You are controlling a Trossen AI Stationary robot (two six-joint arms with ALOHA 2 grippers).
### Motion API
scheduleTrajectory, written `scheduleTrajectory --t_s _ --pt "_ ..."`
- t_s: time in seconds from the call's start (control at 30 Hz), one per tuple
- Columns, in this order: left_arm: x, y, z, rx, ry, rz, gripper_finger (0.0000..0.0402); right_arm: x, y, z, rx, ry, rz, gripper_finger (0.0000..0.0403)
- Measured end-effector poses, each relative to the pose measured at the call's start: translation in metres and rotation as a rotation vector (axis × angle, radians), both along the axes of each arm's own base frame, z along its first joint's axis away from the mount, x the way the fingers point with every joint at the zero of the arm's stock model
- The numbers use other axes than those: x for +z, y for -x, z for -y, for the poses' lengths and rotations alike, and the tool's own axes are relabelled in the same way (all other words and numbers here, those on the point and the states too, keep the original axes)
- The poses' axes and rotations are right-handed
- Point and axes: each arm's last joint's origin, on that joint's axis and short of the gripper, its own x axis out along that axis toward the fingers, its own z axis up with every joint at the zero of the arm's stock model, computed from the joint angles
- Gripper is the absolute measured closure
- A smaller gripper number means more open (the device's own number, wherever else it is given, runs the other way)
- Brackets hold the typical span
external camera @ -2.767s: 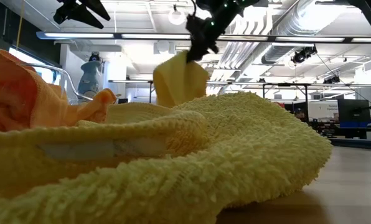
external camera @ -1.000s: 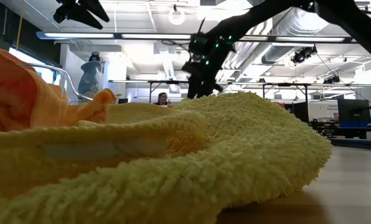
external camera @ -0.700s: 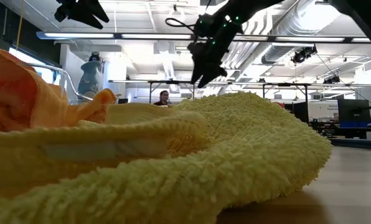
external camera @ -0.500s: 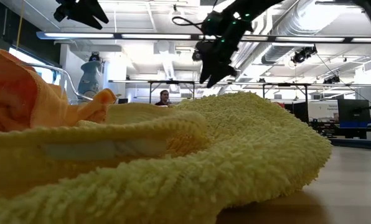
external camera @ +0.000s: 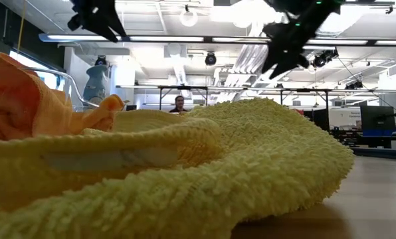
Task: Sort microfiber towel by color & place in baskets
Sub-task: Put the orange microfiber towel into the bottom transparent bin
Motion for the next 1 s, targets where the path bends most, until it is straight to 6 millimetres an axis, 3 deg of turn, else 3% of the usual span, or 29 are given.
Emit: scheduleTrajectory --t_s 0.2,0.43,0.63,1.0 --pt "0.008 -0.027 -0.003 0.09 0.125 -0.111 0.0243 -0.027 0.028 -0.011 -0.047 -0.023 -0.046 0.0219" --pt "0.021 -0.047 0.012 0.232 0.275 -0.228 0.0243 -0.059 0.036 -0.015 -0.031 -0.047 -0.118 0.0219" --pt "0.022 -0.056 0.045 0.327 0.4 -0.233 0.0243 -0.067 0.037 -0.016 0.019 -0.017 -0.153 0.0219" --pt "-0.003 -0.062 0.125 0.427 0.646 -0.3 0.0243 -0.062 0.031 -0.014 0.161 0.057 -0.105 0.0219"
